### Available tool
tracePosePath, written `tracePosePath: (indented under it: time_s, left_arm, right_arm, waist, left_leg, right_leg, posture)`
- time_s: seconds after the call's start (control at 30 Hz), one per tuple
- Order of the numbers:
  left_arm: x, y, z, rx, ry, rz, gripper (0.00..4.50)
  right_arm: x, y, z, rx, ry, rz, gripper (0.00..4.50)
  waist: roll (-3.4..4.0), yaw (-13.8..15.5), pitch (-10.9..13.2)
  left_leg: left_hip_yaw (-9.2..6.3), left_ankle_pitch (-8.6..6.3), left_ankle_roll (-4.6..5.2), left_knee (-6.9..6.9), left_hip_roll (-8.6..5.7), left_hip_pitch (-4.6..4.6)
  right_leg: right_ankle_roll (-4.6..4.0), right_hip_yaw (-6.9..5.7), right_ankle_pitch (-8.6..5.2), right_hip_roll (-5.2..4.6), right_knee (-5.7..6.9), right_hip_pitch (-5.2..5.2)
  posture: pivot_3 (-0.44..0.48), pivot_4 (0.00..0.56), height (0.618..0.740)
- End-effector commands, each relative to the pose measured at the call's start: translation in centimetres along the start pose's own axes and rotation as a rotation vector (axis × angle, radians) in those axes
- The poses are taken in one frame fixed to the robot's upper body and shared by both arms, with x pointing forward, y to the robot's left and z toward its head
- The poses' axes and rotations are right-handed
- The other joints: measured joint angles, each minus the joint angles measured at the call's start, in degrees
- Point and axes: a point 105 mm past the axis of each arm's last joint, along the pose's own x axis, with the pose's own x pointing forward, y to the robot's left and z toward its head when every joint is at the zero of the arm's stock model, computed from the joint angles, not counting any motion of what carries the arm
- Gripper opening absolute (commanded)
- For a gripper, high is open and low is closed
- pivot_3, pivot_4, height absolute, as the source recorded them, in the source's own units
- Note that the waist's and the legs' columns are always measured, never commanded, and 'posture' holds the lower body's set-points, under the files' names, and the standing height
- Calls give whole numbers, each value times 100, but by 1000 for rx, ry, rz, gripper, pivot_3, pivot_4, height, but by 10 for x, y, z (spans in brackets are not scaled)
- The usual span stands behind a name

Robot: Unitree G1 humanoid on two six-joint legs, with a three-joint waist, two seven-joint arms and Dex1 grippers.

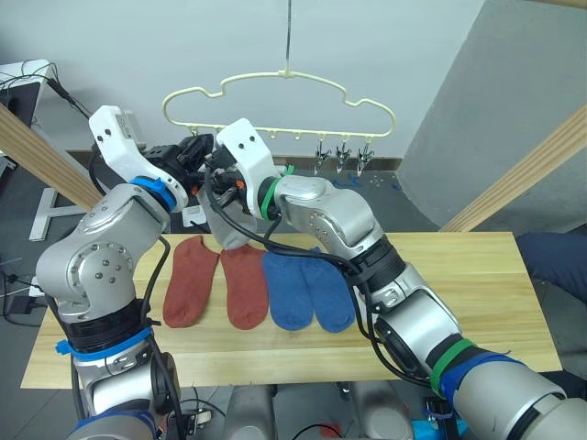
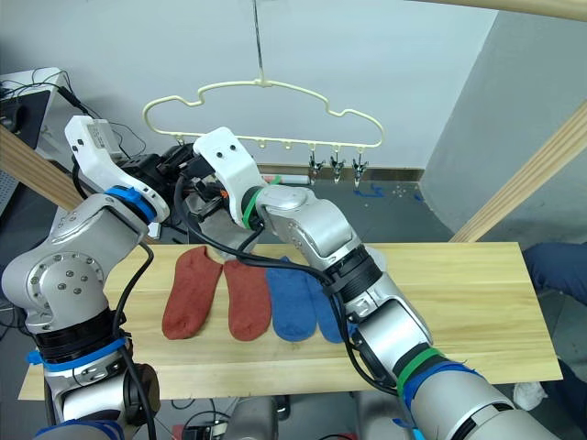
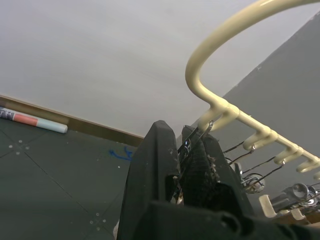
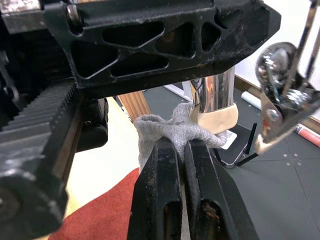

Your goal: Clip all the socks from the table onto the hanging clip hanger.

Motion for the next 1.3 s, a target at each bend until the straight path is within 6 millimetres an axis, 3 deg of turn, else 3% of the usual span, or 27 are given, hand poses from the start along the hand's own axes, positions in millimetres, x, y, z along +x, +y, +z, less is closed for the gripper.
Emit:
tracePosePath:
  time_s: [0.03,0.1,0.37,0.53,0.67,0.83,1.1,1.3]
  left_arm:
    - [-3,-8,2,10,-14,-32,307]
    - [-3,-9,1,9,-10,-42,307]
    - [-5,-13,-1,19,10,-68,2767]
    - [-7,-13,-3,50,31,-72,2767]
    - [-10,-11,-4,73,39,-71,2809]
    - [-15,-9,-6,108,56,-71,2809]
    - [-32,3,-14,181,87,-43,2809]
    - [-50,12,-13,246,103,-24,2809]
  right_arm:
    - [14,68,52,-30,-161,171,44]
    - [14,69,52,-29,-161,173,44]
    - [13,71,51,-35,-160,183,0]
    - [10,75,47,-34,-146,211,0]
    - [8,76,39,-28,-114,223,1090]
    - [4,72,28,-29,-75,211,2819]
    - [-14,56,6,-22,-10,176,2819]
    - [-52,33,-13,-25,34,138,2819]
  waist:
    - [0,0,0]
    - [0,0,0]
    - [0,0,0]
    - [0,0,0]
    - [0,-1,0]
    - [0,-5,0]
    - [-1,-6,-1]
    - [-2,7,-2]
  left_leg:
    - [0,0,0,0,0,0]
    - [0,0,0,0,0,0]
    - [-1,0,0,0,0,-2]
    - [-1,0,0,0,0,-3]
    - [-2,0,0,0,1,-3]
    - [-1,0,0,1,0,-3]
    - [-2,0,0,0,1,-5]
    - [-8,0,0,3,1,-9]
  right_leg:
    - [0,0,0,0,0,0]
    - [0,0,0,0,0,0]
    - [0,-1,0,0,1,-3]
    - [0,-2,0,-1,1,-2]
    - [0,-3,0,-1,1,-3]
    - [-1,-2,0,-2,2,-3]
    - [-1,-2,0,-3,1,-5]
    - [-1,-6,0,-3,2,-6]
  posture:
    - [-52,339,740]
    - [-53,337,740]
    - [-54,334,740]
    - [-56,331,740]
    - [-56,331,740]
    - [-60,332,740]
    - [-56,330,740]
    - [-47,325,740]
